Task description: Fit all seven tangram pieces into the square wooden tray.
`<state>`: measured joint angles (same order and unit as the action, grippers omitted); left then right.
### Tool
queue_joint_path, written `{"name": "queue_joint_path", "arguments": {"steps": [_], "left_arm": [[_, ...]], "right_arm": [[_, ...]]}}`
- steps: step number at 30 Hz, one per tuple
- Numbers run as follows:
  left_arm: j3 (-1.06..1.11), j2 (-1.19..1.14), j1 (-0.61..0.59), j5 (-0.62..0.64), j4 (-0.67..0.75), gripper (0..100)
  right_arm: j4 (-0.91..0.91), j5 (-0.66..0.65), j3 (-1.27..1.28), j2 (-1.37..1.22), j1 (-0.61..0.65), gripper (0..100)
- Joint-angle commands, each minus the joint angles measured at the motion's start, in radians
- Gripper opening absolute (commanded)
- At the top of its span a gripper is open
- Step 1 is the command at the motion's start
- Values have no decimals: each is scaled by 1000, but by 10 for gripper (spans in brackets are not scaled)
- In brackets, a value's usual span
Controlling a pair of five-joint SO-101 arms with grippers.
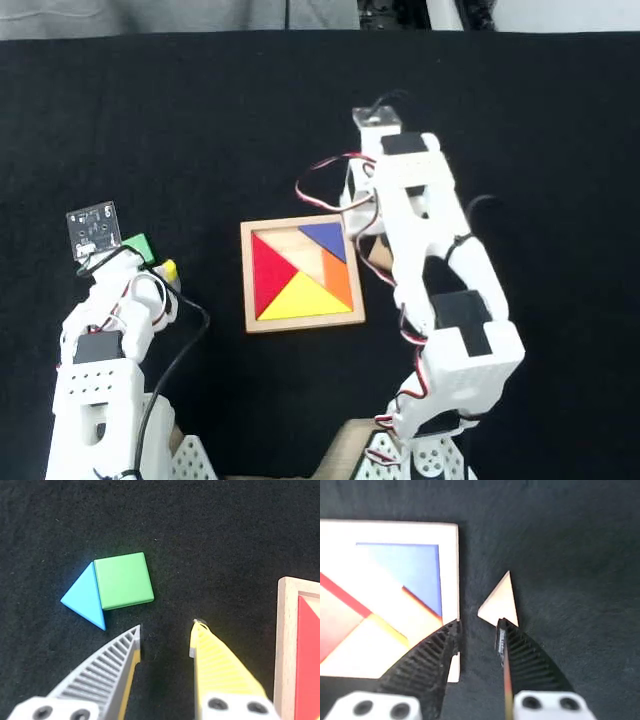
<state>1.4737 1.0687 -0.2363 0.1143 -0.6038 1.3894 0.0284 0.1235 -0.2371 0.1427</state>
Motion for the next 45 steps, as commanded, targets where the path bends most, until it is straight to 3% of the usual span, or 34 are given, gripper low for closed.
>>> {"name": "queue_joint_path", "arguments": {"steps": [1, 5, 7, 19, 37, 45], "left_arm": [[-4, 14, 13, -3, 17, 173], [-4, 14, 13, -3, 17, 173], [-4, 14, 13, -3, 17, 173], [-4, 14, 13, -3, 18, 173], [-2, 14, 13, -3, 18, 173], [-5, 14, 13, -3, 18, 173]], "right_arm": [[-28, -84, 10, 1, 6, 168], [-28, -190, 30, -28, 2, 316], [-28, -209, 33, -35, 5, 336], [-209, -218, 150, -36, 2, 230], [-155, -222, 82, -170, -6, 226], [-149, -219, 82, -165, -35, 152]]}}
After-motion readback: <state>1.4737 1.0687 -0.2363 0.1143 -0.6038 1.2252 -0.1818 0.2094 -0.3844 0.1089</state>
